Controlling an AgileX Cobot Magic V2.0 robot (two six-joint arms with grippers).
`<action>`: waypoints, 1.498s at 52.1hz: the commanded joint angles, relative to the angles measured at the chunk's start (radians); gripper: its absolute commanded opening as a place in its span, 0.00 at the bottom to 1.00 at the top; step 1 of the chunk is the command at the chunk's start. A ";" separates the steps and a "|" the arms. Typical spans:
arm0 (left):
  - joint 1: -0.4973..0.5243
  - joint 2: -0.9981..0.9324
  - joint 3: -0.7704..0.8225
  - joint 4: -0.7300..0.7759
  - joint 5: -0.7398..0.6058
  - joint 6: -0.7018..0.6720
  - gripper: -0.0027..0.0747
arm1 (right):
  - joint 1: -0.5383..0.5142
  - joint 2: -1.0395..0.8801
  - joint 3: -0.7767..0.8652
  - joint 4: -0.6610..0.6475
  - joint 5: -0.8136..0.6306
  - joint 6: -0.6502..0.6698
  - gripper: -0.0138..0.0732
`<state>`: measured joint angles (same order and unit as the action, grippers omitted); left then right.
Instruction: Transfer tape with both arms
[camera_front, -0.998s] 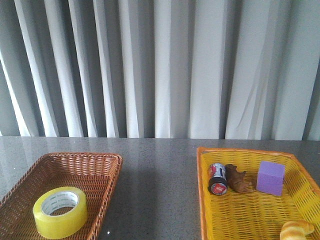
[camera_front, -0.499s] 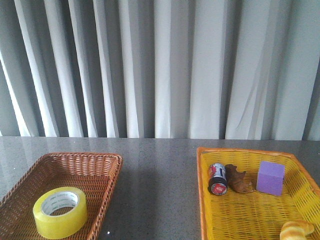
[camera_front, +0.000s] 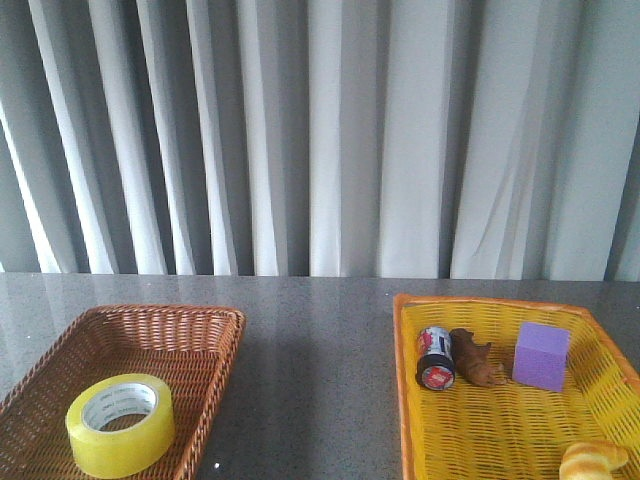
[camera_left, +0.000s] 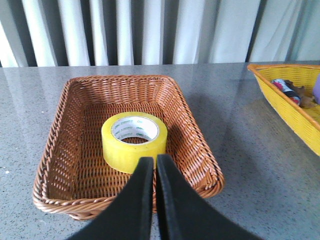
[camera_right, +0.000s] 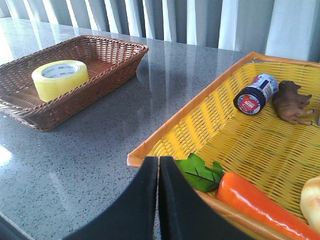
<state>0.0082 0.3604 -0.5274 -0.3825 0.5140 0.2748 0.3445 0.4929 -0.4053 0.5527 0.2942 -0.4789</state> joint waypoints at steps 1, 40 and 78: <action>0.000 -0.100 0.124 -0.013 -0.221 0.000 0.03 | -0.005 0.003 -0.025 0.014 -0.061 -0.004 0.15; 0.001 -0.387 0.523 0.039 -0.495 0.020 0.03 | -0.005 0.003 -0.025 0.014 -0.053 -0.004 0.15; 0.001 -0.387 0.523 0.345 -0.494 -0.378 0.03 | -0.005 0.003 -0.025 0.014 -0.053 -0.004 0.15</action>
<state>0.0082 -0.0112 0.0250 -0.0372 0.0961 -0.0934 0.3445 0.4929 -0.4044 0.5527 0.3018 -0.4789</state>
